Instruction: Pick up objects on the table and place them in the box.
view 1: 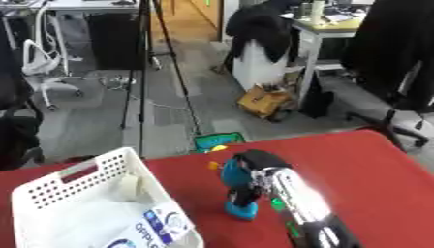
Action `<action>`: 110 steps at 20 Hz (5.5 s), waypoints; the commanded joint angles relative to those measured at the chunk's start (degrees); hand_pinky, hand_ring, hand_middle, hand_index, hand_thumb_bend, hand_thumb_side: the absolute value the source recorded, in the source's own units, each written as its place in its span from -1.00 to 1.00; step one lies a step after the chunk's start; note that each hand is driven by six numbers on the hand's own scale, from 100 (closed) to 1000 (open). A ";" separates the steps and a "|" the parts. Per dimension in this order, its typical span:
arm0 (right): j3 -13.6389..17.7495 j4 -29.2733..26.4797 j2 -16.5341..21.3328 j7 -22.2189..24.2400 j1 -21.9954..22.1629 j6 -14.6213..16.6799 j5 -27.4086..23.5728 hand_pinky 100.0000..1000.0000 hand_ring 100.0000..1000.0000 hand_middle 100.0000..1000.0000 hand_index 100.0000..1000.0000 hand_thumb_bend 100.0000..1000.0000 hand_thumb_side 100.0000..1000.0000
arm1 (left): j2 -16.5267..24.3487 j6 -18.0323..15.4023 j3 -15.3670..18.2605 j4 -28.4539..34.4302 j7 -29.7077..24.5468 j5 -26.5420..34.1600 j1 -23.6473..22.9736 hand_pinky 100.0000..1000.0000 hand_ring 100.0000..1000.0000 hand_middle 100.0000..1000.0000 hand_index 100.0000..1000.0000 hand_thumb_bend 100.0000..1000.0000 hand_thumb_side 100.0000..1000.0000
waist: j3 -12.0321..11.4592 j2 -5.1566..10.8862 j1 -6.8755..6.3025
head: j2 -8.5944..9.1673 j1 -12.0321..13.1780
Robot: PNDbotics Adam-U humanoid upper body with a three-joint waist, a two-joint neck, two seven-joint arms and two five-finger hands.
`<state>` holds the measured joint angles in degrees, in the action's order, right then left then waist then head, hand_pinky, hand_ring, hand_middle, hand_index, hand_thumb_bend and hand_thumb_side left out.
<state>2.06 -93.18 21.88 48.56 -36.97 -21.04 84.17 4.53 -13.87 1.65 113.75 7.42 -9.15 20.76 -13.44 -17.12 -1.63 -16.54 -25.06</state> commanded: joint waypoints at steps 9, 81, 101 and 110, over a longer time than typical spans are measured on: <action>0.52 -3.17 0.90 3.41 -0.79 -4.52 0.58 -0.18 0.05 -0.19 0.04 -1.00 -0.40 | 0.29 -0.08 0.14 0.85 0.24 0.14 0.91 0.60 0.55 0.56 0.58 -1.00 1.00 | 0.15 -0.26 -0.70 | 0.68 -0.31; -1.52 -15.91 16.46 3.41 -8.71 -3.14 -10.65 -0.51 -0.40 -0.56 -0.38 -1.00 -0.19 | 0.63 0.04 -0.37 0.85 -0.54 0.32 1.20 0.59 0.55 0.56 0.58 -1.00 1.00 | -5.67 1.95 2.08 | -0.93 -2.34; -3.99 -15.59 16.35 3.41 -11.74 -1.19 -12.38 -0.51 -0.40 -0.55 -0.38 -1.00 -0.16 | 0.19 -0.05 -0.24 0.85 0.10 0.14 2.79 0.59 0.55 0.56 0.58 -1.00 1.00 | -11.40 1.39 4.14 | -1.23 -5.23; -5.89 -15.45 14.52 3.41 -11.88 0.24 -13.06 -0.52 -0.40 -0.55 -0.38 -1.00 -0.14 | -0.30 -0.08 0.10 0.85 1.47 -0.26 3.72 0.58 0.54 0.54 0.57 -1.00 1.00 | -13.51 1.43 5.12 | -0.71 -8.81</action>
<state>-3.91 -108.39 35.80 50.22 -47.88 -19.39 71.51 4.02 -13.87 1.32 113.75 8.46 -9.19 23.55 -27.00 -16.91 2.80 -17.93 -33.32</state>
